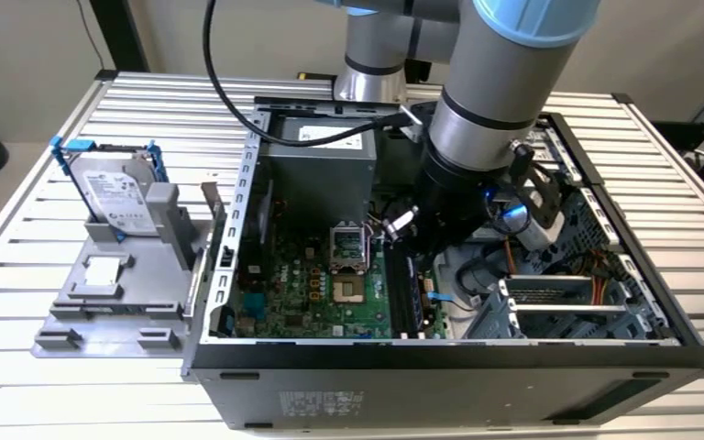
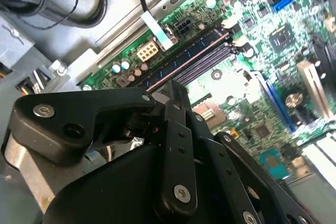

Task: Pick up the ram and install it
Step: 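Press down the ram until it locks into place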

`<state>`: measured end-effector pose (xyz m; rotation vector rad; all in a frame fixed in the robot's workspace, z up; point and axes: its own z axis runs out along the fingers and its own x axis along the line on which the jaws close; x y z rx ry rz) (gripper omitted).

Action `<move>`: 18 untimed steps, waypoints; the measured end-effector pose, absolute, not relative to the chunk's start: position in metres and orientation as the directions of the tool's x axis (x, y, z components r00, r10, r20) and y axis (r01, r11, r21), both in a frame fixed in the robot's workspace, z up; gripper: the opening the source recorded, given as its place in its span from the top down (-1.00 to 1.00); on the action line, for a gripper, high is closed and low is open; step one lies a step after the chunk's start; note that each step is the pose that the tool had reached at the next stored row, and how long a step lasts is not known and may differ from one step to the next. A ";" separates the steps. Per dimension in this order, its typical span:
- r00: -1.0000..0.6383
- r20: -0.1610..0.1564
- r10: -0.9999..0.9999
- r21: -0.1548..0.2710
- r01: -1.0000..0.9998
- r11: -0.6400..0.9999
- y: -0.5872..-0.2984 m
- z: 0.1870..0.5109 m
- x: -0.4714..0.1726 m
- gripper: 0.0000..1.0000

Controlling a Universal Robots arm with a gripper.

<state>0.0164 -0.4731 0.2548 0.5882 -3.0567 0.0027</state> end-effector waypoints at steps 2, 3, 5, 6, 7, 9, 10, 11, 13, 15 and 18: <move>-0.914 0.029 -0.404 0.004 -0.404 0.915 -0.473 0.255 0.016 1.00; -0.907 0.029 -0.421 0.004 -0.421 0.907 -0.473 0.255 0.016 1.00; -0.891 0.028 -0.453 0.004 -0.453 0.891 -0.473 0.255 0.016 1.00; -0.883 0.028 -0.468 0.004 -0.468 0.883 -0.473 0.255 0.016 1.00; -0.876 0.028 -0.482 0.005 -0.482 0.876 -0.473 0.255 0.016 1.00; -0.861 0.025 -0.508 0.010 -0.508 0.861 -0.473 0.255 0.016 1.00; -0.854 0.024 -0.520 0.012 -0.520 0.854 -0.473 0.255 0.016 1.00; -0.846 0.022 -0.532 0.015 -0.532 0.847 -0.473 0.255 0.016 1.00; -0.833 0.017 -0.553 0.023 -0.553 0.833 -0.473 0.255 0.016 1.00; -0.816 0.014 -0.578 0.027 -0.577 0.816 -0.473 0.255 0.016 1.00; -0.786 0.012 -0.618 0.030 -0.618 0.786 -0.473 0.255 0.016 1.00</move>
